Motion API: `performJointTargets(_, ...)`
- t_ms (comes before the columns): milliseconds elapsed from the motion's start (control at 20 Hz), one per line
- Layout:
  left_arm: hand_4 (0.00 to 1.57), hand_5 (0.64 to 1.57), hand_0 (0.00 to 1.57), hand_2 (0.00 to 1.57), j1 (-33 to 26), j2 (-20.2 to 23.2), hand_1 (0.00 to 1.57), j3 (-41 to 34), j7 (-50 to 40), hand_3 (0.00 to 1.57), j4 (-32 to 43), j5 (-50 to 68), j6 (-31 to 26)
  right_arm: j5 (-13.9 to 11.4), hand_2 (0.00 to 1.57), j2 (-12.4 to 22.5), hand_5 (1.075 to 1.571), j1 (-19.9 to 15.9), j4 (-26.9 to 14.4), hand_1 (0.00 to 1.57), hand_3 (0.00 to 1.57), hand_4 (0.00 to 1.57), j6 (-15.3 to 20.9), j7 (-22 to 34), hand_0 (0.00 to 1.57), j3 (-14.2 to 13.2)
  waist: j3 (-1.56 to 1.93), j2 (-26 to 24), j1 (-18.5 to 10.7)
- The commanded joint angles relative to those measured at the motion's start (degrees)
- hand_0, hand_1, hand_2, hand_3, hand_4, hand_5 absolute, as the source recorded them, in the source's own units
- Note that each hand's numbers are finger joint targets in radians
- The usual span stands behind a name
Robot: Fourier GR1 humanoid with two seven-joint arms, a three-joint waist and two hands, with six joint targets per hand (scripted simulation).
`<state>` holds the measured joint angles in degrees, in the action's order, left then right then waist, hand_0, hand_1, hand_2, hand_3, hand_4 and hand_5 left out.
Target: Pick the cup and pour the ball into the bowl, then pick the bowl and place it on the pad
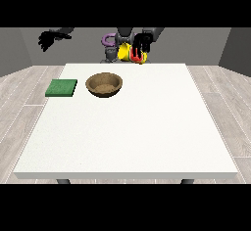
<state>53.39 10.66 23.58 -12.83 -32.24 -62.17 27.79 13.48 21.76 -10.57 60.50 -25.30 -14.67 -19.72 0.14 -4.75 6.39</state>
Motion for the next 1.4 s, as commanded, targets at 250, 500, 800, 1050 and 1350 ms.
performJointTargets(250, 1.57, 1.042, 1.51, 1.57, 6.7, -6.6, 1.51, 16.0, -8.7, 1.57, 5.3, -19.6, -11.5, -0.7, 0.00, -0.7, 1.570, -2.2, -1.0, 0.00, 0.00, 0.00, -1.4, -1.2, 0.00, 1.6, -0.01, 1.3, 2.7)
performJointTargets(500, 1.49, 1.236, 1.50, 1.57, 7.4, -6.1, 1.50, 22.6, -7.5, 1.57, 6.9, -27.3, -16.9, -0.7, 0.00, -0.4, 1.571, -0.8, -2.9, 0.00, 0.00, 0.00, -1.1, -2.5, 0.00, 0.5, -0.05, 0.3, 0.9)
performJointTargets(800, 1.53, 1.131, 1.45, 1.57, 6.0, -10.5, 1.45, 25.2, -8.5, 1.57, 3.4, -32.3, -23.6, 0.0, 0.00, 1.3, 1.571, -0.8, -4.9, 0.00, 0.00, 0.00, -2.4, -3.0, 0.00, -0.7, -0.12, -0.6, -0.6)
performJointTargets(1050, 1.54, 1.136, 1.45, 1.57, 6.3, -5.9, 1.45, 18.6, -3.1, 1.57, 0.6, -28.4, -18.9, -0.1, 0.00, -2.1, 1.567, -1.7, -3.6, 0.00, 0.00, 0.00, 2.8, 2.9, 0.00, 0.3, -0.17, -2.1, -3.6)
performJointTargets(1350, 1.51, 1.196, 1.24, 1.54, -2.3, -7.7, 1.24, -4.7, -8.2, 1.43, -8.3, -4.1, -3.6, -0.1, 0.00, -1.5, 1.567, -0.7, -3.0, 0.00, 0.00, 0.25, 5.2, 3.1, 0.00, -1.2, -0.87, -0.2, -9.0)
